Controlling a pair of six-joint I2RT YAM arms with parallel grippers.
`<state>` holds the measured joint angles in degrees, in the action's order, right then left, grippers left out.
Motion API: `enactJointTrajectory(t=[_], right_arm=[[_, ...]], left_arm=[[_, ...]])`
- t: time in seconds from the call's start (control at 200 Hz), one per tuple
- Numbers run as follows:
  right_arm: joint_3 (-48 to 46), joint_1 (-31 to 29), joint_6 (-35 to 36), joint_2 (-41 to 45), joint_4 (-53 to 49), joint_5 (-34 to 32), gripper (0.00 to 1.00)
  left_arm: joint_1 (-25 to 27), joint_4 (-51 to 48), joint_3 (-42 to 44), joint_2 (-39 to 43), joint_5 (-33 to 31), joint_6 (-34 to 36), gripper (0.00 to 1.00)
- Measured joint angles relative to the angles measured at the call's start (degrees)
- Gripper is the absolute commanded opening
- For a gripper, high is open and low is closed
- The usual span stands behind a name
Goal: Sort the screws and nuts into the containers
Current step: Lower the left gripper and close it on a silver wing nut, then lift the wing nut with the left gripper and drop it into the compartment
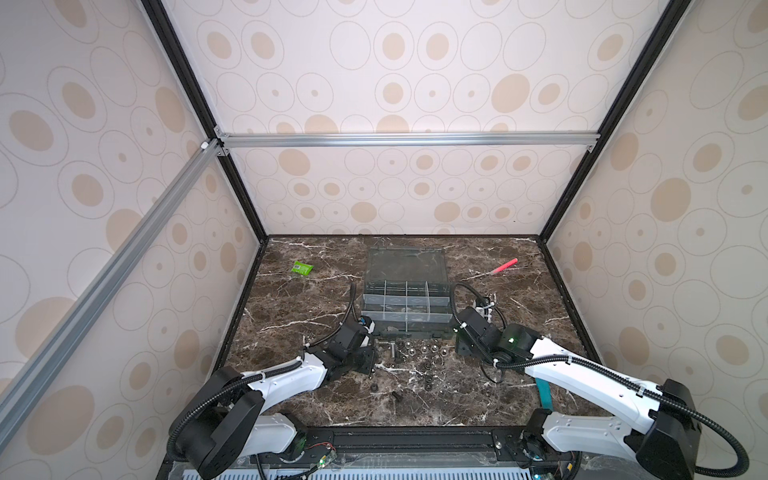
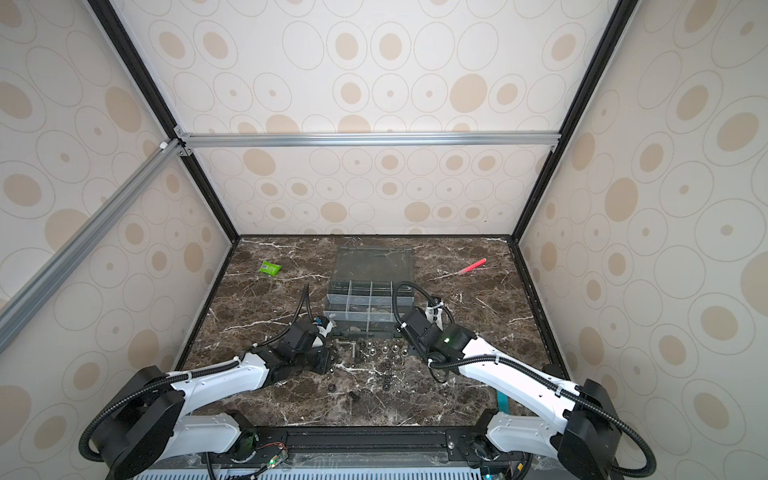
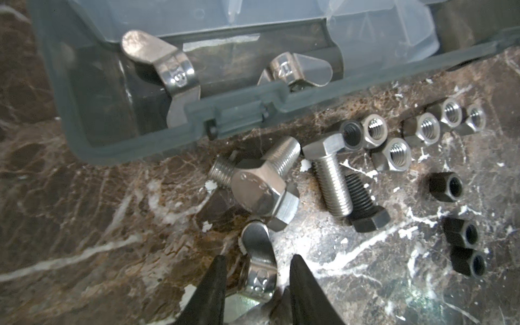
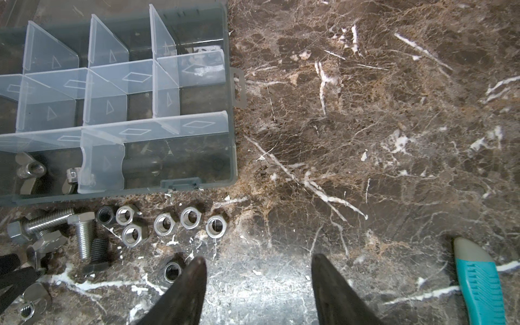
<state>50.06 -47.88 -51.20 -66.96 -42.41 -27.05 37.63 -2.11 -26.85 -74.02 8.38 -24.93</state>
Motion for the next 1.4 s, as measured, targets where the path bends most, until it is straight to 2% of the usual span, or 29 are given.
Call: enactJointTrajectory(t=[0.385, 0.615, 0.865, 1.195, 1.4], right_arm=[[0.0, 0.02, -0.2, -0.66, 0.13, 0.07, 0.63], [0.0, 0.02, -0.22, -0.87, 0.2, 0.07, 0.63], [0.0, 0.0, -0.33, -1.09, 0.2, 0.07, 0.63], [0.0, 0.0, -0.39, -1.09, 0.17, 0.04, 0.63], [0.0, 0.0, -0.39, -1.09, 0.17, 0.04, 0.63]], left_arm=[[1.88, -2.4, -1.81, -2.58, -3.04, 1.29, 0.34], [2.43, -3.56, -2.56, -3.39, -5.09, 1.86, 0.29], [2.6, -4.15, -2.84, -3.45, -6.78, 2.14, 0.18], [2.62, -7.69, -4.48, -1.99, -7.72, 2.23, 0.18], [2.47, -9.35, -10.86, -0.33, -8.57, 3.37, 0.19]])
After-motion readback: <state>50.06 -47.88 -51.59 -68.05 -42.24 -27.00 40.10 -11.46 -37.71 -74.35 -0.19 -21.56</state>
